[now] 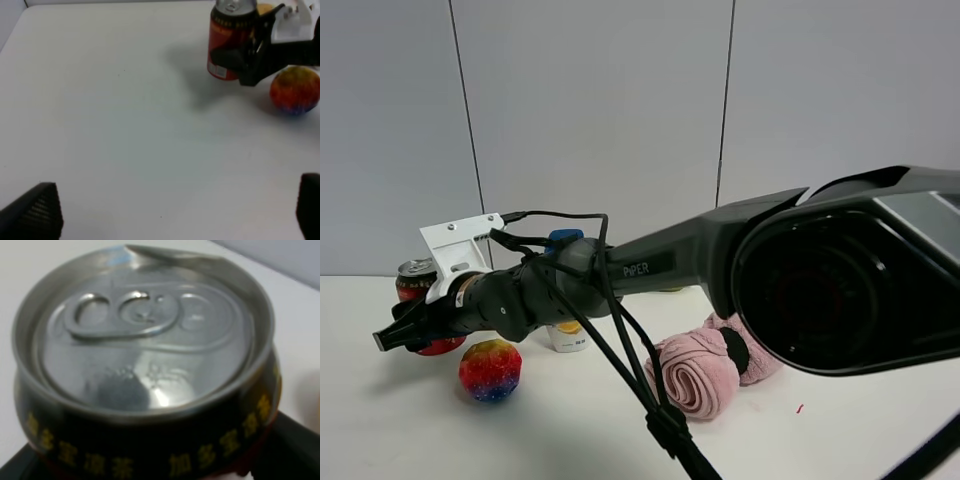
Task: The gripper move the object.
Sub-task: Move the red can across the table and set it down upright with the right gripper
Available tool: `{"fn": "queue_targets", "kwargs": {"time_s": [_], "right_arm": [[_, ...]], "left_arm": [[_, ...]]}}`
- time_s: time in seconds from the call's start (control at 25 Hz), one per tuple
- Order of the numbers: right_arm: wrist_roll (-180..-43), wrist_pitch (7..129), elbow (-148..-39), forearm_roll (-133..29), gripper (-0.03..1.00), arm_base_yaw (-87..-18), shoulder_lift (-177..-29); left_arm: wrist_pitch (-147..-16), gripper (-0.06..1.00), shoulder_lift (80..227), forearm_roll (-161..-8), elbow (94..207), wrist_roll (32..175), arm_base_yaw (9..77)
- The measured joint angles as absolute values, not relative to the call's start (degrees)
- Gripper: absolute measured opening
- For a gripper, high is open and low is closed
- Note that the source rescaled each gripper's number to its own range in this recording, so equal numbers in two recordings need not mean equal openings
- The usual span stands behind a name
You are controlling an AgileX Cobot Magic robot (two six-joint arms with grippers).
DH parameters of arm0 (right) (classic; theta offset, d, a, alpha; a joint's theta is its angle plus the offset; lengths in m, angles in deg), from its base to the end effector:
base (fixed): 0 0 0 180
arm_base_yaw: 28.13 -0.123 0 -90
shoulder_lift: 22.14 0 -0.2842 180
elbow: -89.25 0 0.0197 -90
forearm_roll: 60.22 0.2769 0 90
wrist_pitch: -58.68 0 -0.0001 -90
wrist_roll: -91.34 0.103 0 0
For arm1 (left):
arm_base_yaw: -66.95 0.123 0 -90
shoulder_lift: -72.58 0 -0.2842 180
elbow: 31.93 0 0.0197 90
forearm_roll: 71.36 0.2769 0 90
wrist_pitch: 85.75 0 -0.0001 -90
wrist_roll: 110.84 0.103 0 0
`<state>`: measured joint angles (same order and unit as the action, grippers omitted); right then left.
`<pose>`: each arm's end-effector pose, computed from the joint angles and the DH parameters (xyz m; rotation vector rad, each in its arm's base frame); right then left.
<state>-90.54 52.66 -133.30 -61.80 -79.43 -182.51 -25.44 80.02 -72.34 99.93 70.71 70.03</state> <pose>0.3858 0.4820 0.0683 -0.9178 1.7682 0.5496 0.0281 0.0000 0.2875 -0.0262 2.0225 0.0308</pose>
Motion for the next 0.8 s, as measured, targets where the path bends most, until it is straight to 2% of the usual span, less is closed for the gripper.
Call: {"fn": "queue_targets", "kwargs": {"time_s": [0.8], "right_arm": [[-92.0, 51.6, -133.3, -61.8, 0.01, -79.4, -183.5]], "left_arm": [[-25.4, 1.0, 80.0, -72.3, 99.9, 70.7, 70.0]]}}
